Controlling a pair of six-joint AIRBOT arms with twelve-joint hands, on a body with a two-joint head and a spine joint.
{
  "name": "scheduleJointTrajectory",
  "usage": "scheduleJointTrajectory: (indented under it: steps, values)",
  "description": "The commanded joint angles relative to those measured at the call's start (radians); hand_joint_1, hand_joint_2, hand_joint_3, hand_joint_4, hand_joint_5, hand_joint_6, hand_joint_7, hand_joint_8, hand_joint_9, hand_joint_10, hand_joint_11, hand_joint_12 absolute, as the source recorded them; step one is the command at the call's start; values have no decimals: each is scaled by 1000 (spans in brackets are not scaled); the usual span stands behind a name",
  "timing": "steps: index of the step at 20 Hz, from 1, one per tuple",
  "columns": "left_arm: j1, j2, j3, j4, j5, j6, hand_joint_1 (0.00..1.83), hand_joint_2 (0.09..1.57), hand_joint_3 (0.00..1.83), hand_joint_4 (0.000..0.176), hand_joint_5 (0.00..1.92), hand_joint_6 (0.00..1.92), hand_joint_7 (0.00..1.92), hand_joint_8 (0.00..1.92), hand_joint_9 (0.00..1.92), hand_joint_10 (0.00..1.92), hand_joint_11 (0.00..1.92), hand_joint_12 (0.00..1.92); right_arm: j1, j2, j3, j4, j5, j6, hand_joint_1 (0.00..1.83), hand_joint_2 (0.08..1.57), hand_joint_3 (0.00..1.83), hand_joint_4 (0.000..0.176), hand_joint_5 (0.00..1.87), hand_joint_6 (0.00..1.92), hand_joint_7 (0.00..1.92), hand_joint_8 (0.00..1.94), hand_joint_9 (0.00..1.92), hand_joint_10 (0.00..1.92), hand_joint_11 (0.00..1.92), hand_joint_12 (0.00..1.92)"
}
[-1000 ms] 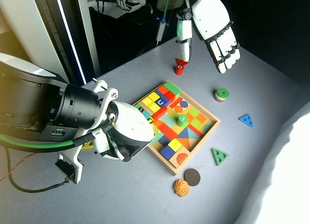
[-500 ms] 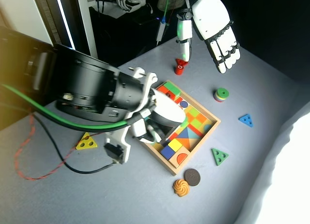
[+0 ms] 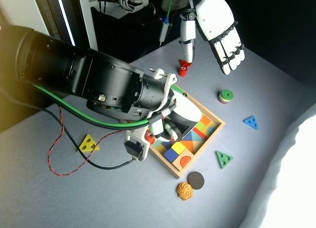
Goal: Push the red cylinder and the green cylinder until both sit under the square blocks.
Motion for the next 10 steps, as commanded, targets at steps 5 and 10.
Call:
scheduleJointTrajectory:
  steps: [5,10]
  values:
    - [-15,10,-4,84,-9,3,0,1282,1,0,55,6,60,7,52,7,38,23,7,-13,30,27,-48,-8,1791,886,731,0,243,11,1623,1941,1778,1921,1820,1921]
    - [-15,10,-4,85,-9,3,0,1279,0,0,42,4,31,2,23,2,9,13,6,-19,32,28,-50,-11,1813,877,681,0,326,19,1534,1941,1754,1921,1850,1921]
